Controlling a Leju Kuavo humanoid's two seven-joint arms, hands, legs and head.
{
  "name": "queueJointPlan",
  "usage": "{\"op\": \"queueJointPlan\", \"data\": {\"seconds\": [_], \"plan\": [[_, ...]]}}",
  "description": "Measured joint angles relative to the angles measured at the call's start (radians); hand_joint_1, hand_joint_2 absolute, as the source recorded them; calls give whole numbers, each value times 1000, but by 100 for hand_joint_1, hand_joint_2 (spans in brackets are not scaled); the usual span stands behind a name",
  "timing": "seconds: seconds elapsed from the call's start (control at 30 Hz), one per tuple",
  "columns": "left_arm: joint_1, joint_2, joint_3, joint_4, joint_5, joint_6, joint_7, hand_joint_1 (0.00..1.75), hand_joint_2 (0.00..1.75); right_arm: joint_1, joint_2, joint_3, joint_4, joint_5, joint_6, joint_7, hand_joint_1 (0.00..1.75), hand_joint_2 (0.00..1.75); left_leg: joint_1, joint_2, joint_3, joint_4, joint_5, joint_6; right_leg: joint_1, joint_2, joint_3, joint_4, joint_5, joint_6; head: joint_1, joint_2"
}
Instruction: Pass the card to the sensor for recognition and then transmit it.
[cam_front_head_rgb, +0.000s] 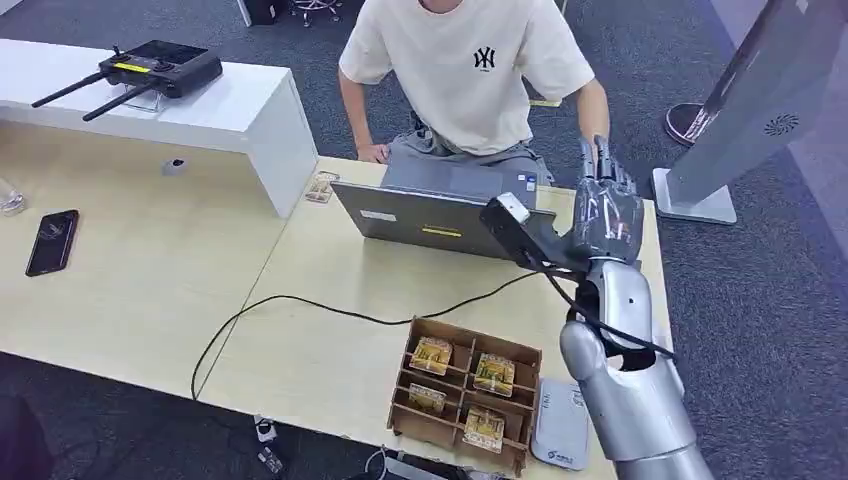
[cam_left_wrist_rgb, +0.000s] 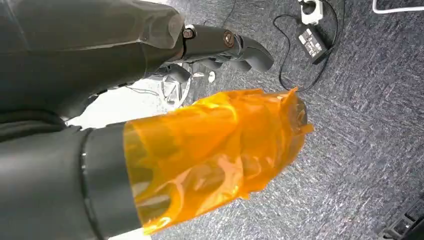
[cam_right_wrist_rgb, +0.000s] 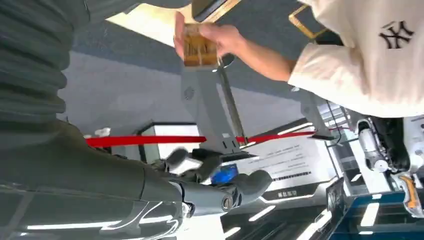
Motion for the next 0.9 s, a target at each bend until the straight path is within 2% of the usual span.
{"op": "queueJointPlan", "data": {"seconds": [0.17,0.3,0.4,0.67,0.9], "plan": [[2,9,0,0,16,2,-1,0,0,11,24,0,-32,-87,-22,-60,0,175,0,0,0,0,0,0,0,0,0,0,0,0,0,0],[11,15,2,0,33,5,-1,0,0,60,48,0,-120,-218,-46,-125,0,175,0,0,0,0,0,0,0,0,0,0,0,0,0,0],[24,19,9,0,50,13,-1,0,0,133,64,0,-229,-342,-82,-187,0,175,0,0,0,0,0,0,0,0,0,0,-1,0,0,0],[69,20,53,-16,66,23,-3,0,0,349,63,25,-482,-544,-126,-309,0,175,0,0,-1,0,-1,0,0,0,-1,-1,-1,0,0,0],[107,19,110,-49,63,31,-14,0,0,511,35,56,-598,-601,-127,-357,0,175,0,0,-1,0,-1,0,0,0,-1,-1,-1,0,0,0]]}}
